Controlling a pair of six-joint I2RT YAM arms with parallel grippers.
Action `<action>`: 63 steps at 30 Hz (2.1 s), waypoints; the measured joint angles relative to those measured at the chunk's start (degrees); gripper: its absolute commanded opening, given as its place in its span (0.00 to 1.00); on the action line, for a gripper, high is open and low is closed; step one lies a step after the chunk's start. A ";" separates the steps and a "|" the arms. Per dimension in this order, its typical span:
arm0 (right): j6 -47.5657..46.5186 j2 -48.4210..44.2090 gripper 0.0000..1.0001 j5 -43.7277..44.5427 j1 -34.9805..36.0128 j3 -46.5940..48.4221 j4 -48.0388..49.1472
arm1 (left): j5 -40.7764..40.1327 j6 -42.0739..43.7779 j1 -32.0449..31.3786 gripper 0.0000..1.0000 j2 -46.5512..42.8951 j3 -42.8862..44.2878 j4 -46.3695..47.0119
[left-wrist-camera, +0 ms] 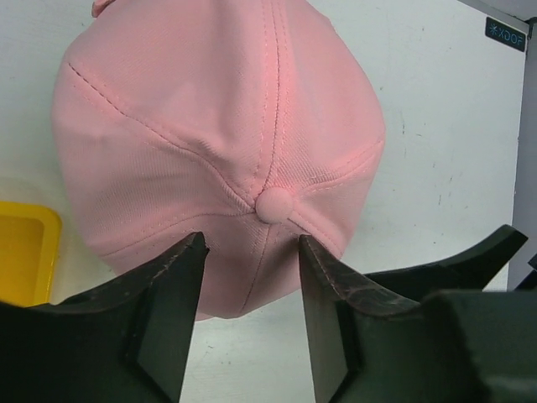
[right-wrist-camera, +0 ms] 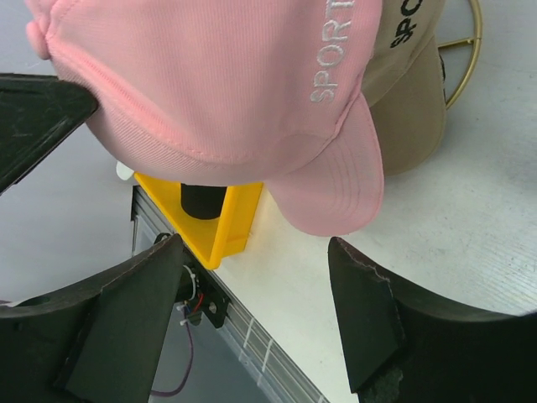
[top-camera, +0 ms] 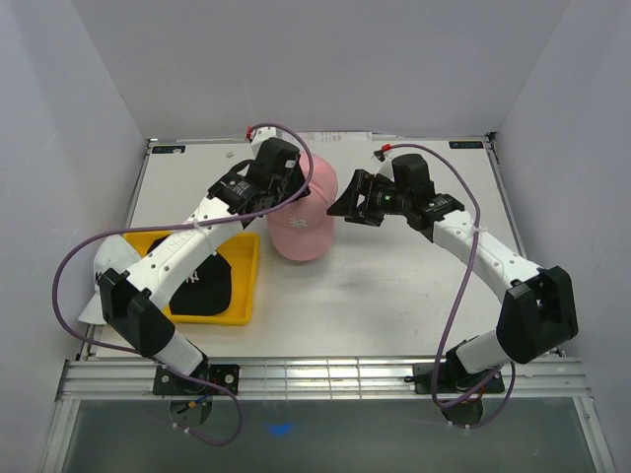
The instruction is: Stack the hats
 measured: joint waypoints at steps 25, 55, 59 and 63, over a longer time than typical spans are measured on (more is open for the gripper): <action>4.98 0.61 0.75 -15.76 -4.55 -23.54 26.53 | -2.23 8.13 -0.15 0.69 0.17 12.96 0.46; 20.13 17.55 0.84 -11.45 1.92 -32.37 67.82 | -4.76 18.67 0.66 0.71 18.73 28.22 -6.60; 22.82 19.85 0.82 -9.75 2.14 -32.59 71.95 | -4.22 18.82 1.05 0.71 18.73 28.22 -6.78; 24.41 20.68 0.77 -8.02 2.32 -32.59 74.25 | -3.50 18.84 1.18 0.71 18.73 28.22 -6.84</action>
